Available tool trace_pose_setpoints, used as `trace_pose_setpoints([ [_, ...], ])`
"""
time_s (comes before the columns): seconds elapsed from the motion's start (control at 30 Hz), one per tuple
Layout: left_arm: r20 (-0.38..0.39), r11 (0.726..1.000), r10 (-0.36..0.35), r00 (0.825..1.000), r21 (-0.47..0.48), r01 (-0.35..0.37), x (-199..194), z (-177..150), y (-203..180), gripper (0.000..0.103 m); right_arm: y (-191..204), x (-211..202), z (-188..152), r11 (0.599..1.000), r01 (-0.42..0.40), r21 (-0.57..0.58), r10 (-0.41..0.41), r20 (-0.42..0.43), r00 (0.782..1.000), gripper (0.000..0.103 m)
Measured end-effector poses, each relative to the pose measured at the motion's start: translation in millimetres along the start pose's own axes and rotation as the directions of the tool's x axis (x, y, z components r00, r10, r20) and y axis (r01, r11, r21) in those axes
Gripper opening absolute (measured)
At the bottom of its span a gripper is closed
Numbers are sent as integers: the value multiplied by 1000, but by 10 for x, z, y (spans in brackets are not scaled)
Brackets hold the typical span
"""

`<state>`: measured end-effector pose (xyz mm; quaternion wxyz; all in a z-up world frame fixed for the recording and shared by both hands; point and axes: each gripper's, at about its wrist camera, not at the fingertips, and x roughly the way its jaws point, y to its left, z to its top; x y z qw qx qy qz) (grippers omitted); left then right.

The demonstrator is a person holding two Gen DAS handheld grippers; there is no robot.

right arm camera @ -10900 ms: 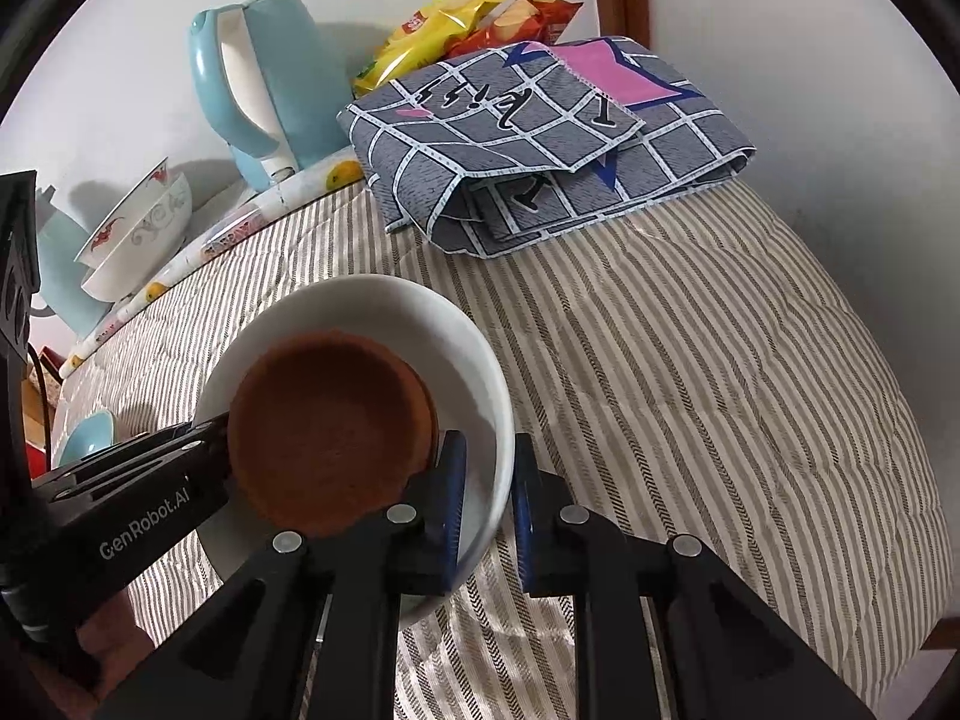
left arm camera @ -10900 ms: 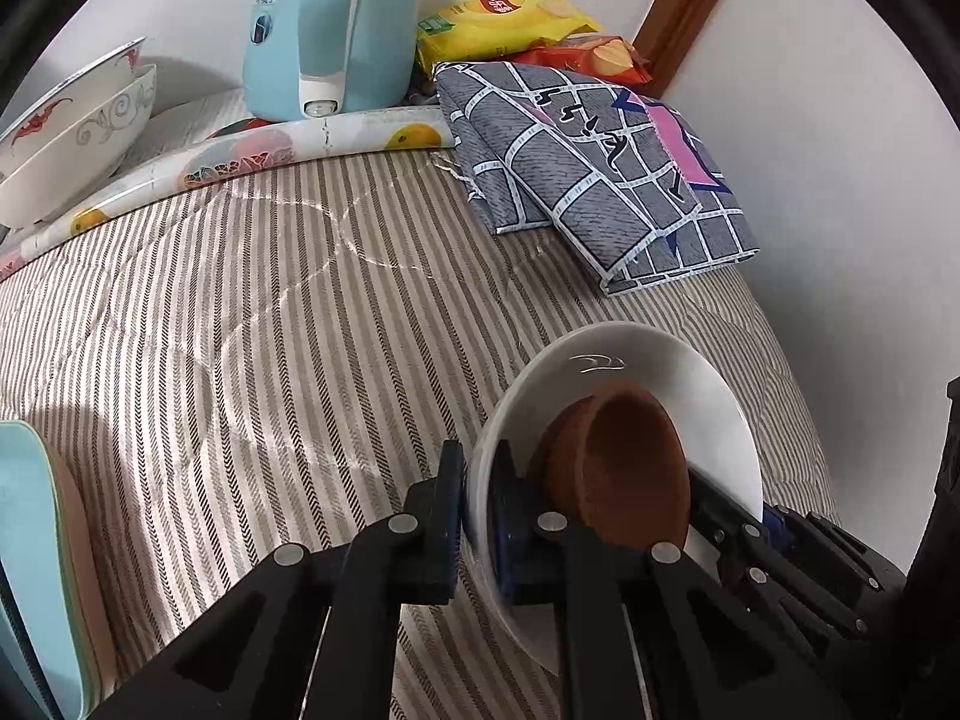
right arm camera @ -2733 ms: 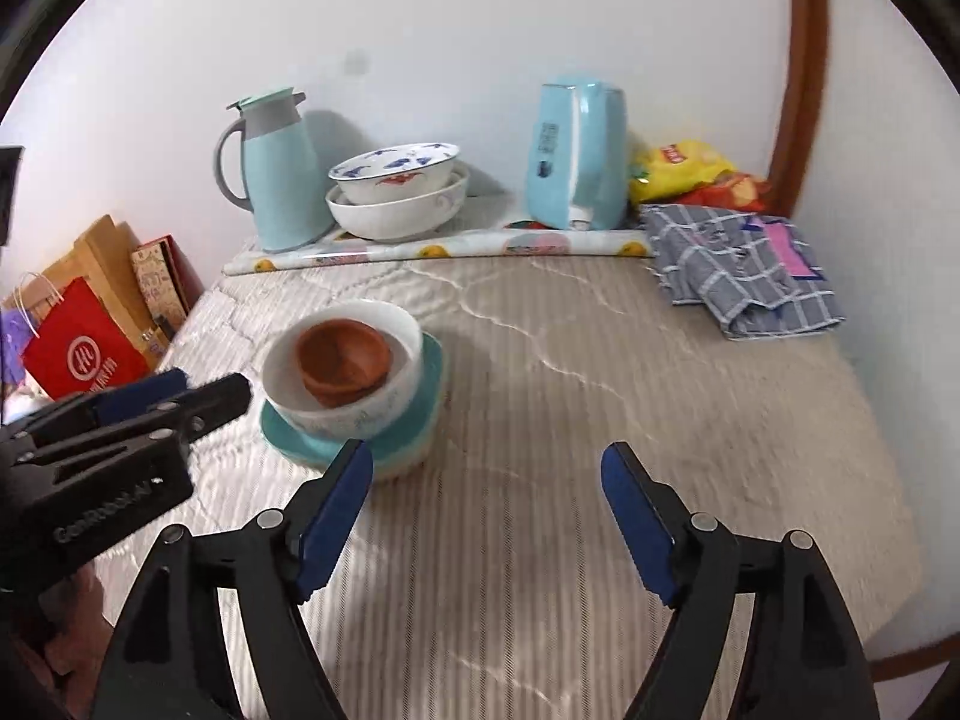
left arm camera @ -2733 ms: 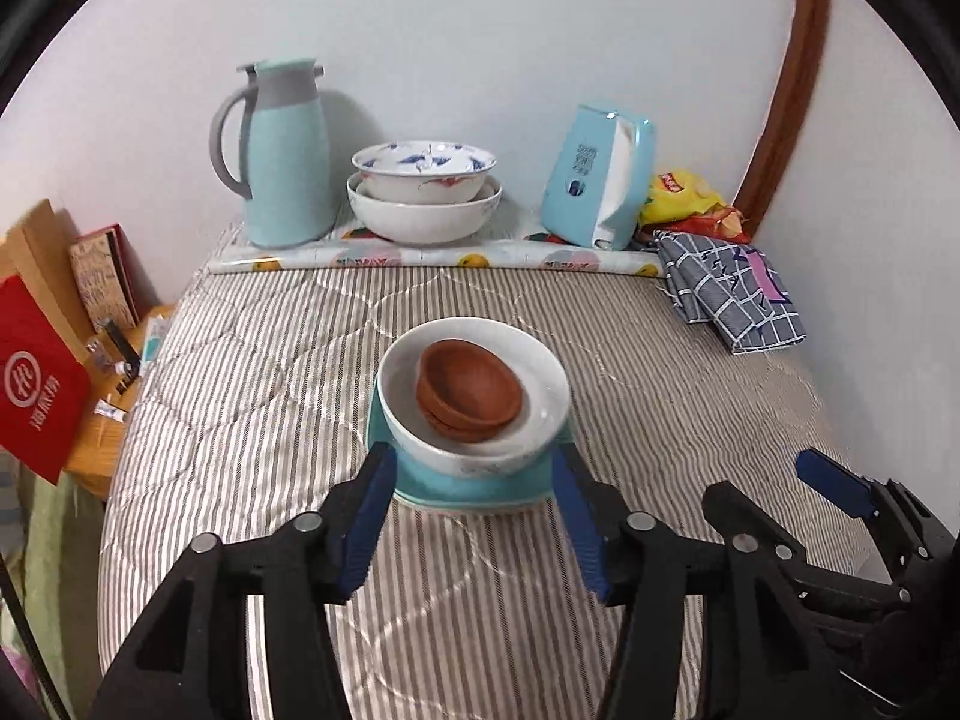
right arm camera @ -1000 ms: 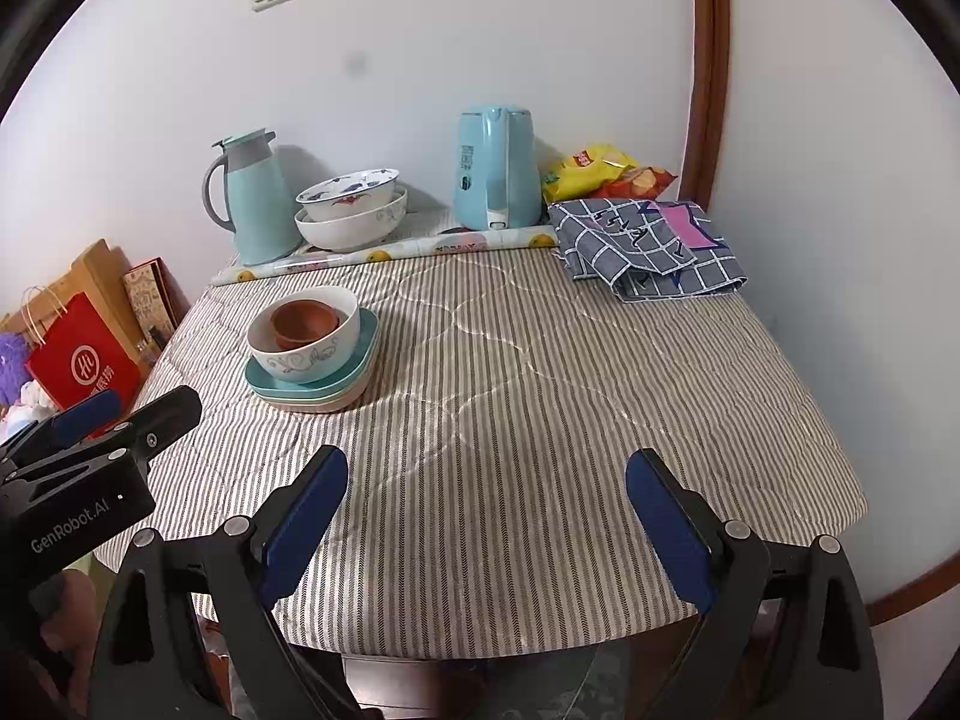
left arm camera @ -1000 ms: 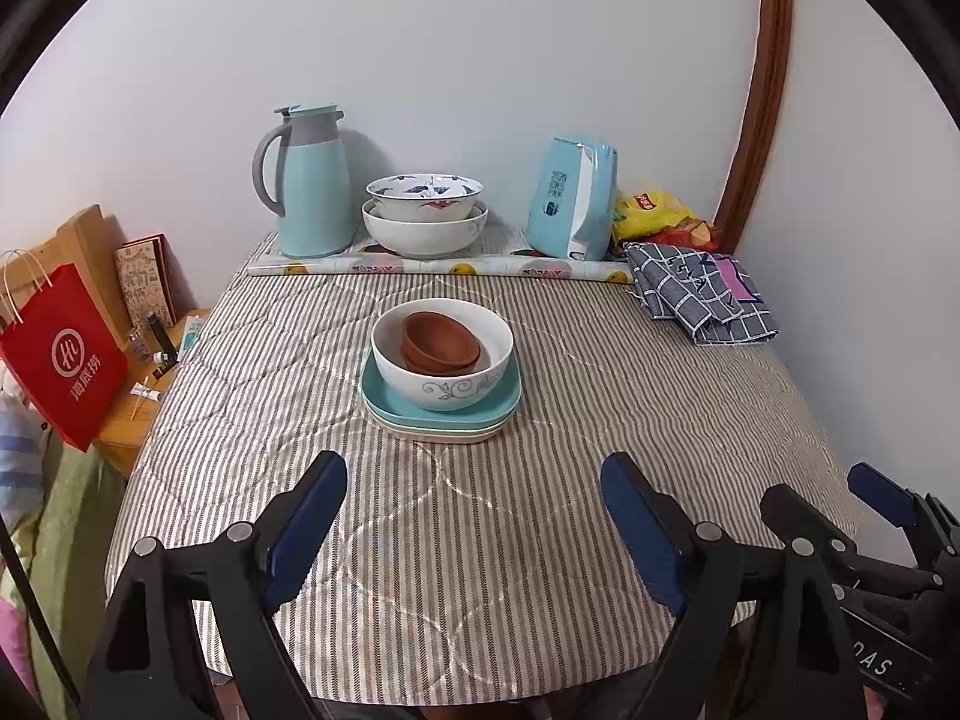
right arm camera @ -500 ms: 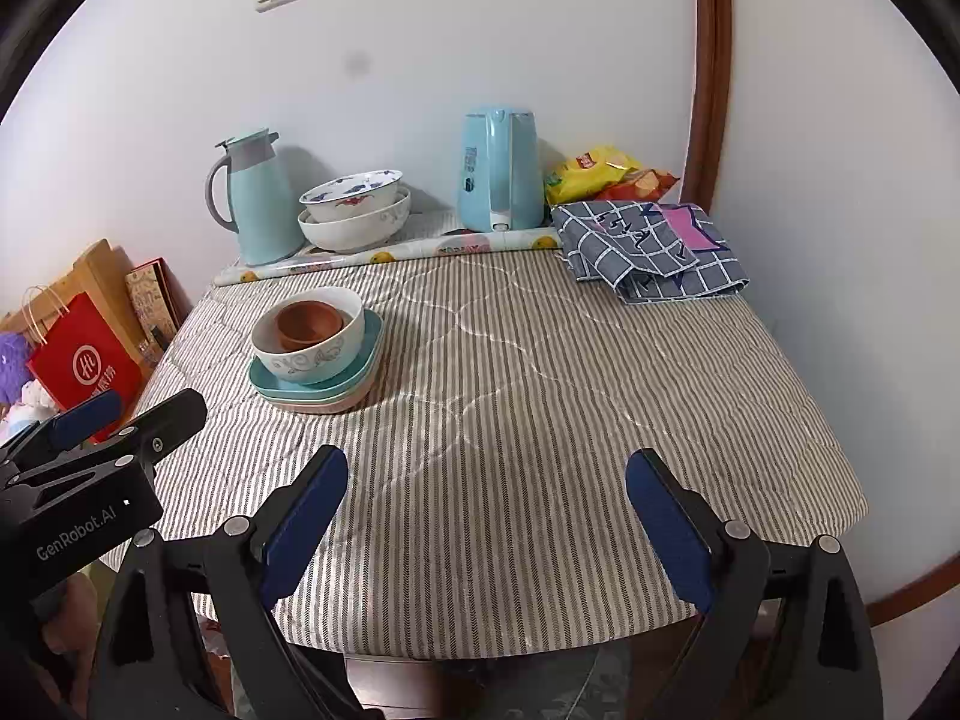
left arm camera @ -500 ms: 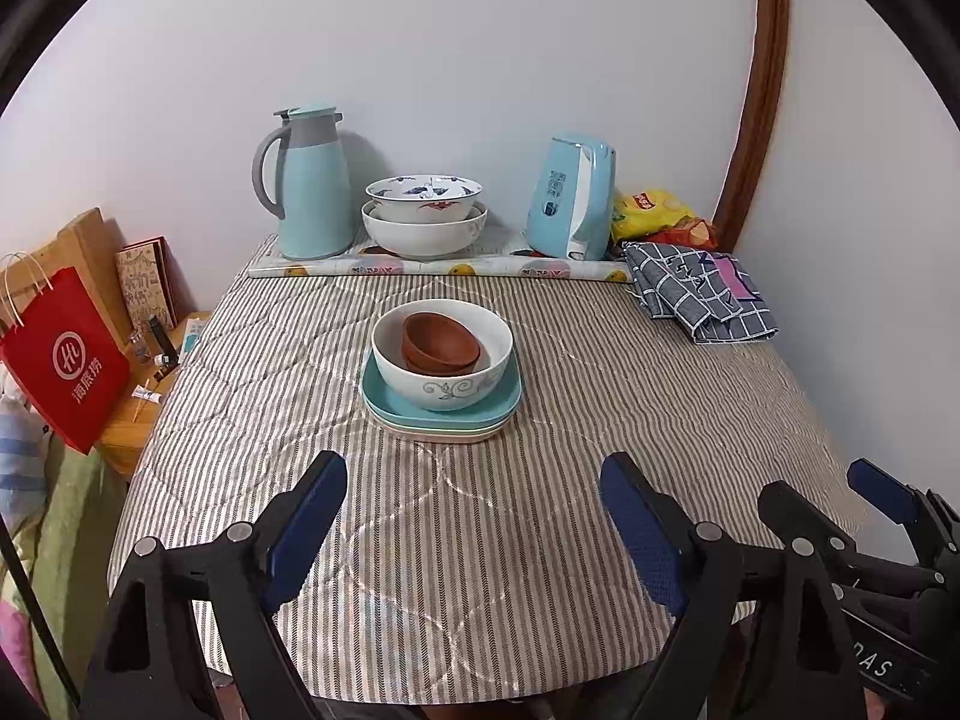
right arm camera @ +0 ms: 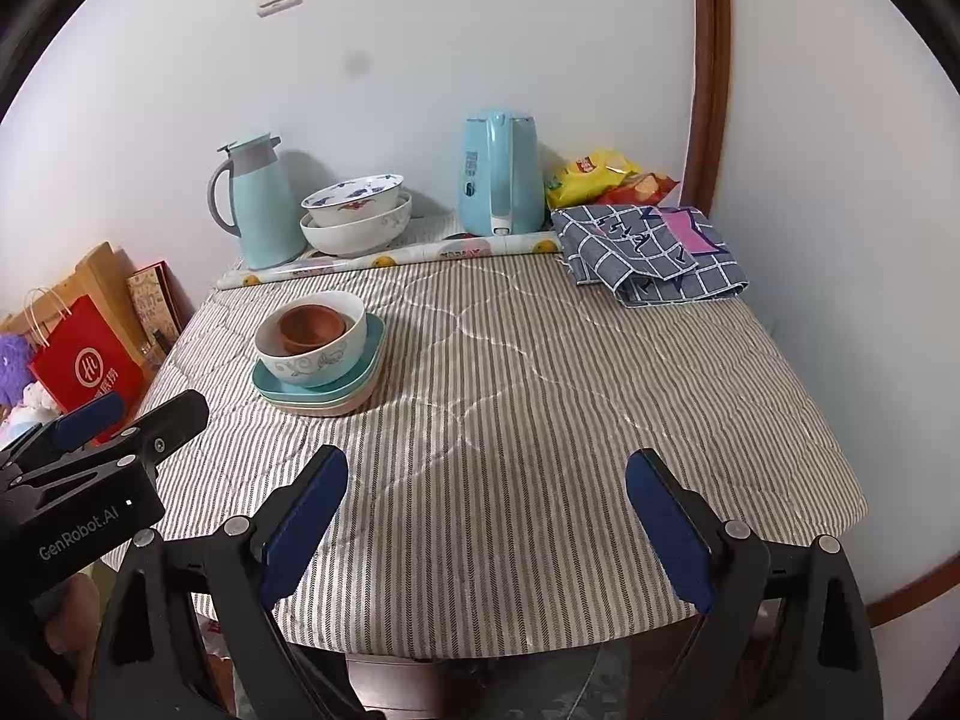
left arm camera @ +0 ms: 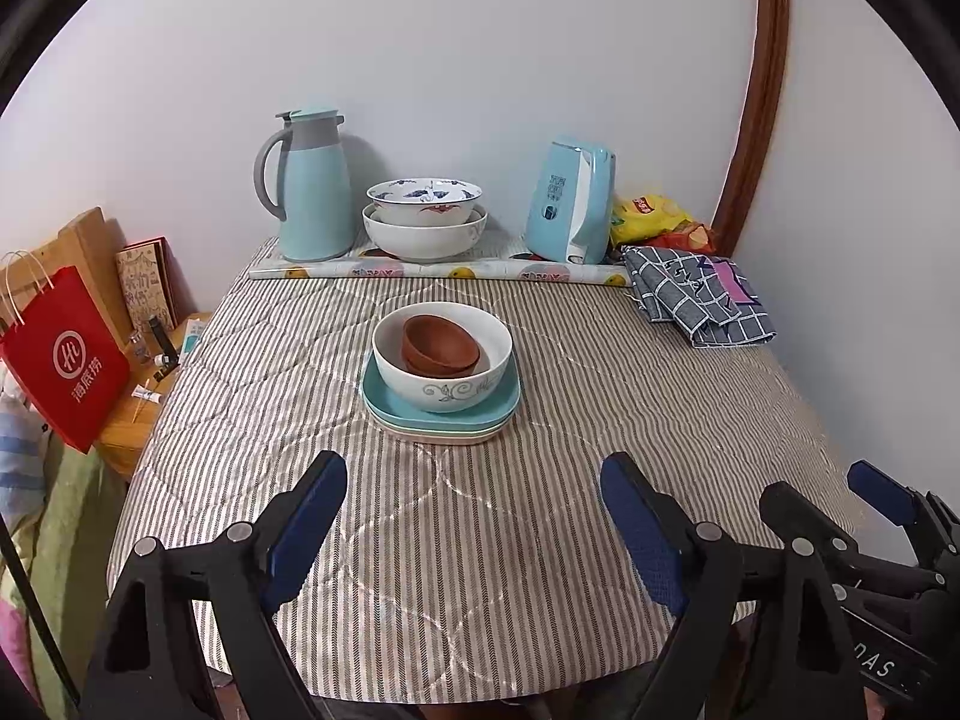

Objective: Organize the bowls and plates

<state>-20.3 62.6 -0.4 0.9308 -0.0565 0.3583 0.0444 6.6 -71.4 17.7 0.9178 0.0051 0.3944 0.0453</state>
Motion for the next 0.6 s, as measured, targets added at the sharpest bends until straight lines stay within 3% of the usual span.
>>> trace_pose_setpoints([
  [0.6,-7,1000,7,1000,11,-7,80,0,10,86,12,-23,-2,1000,-8,4,8,8,1000,93],
])
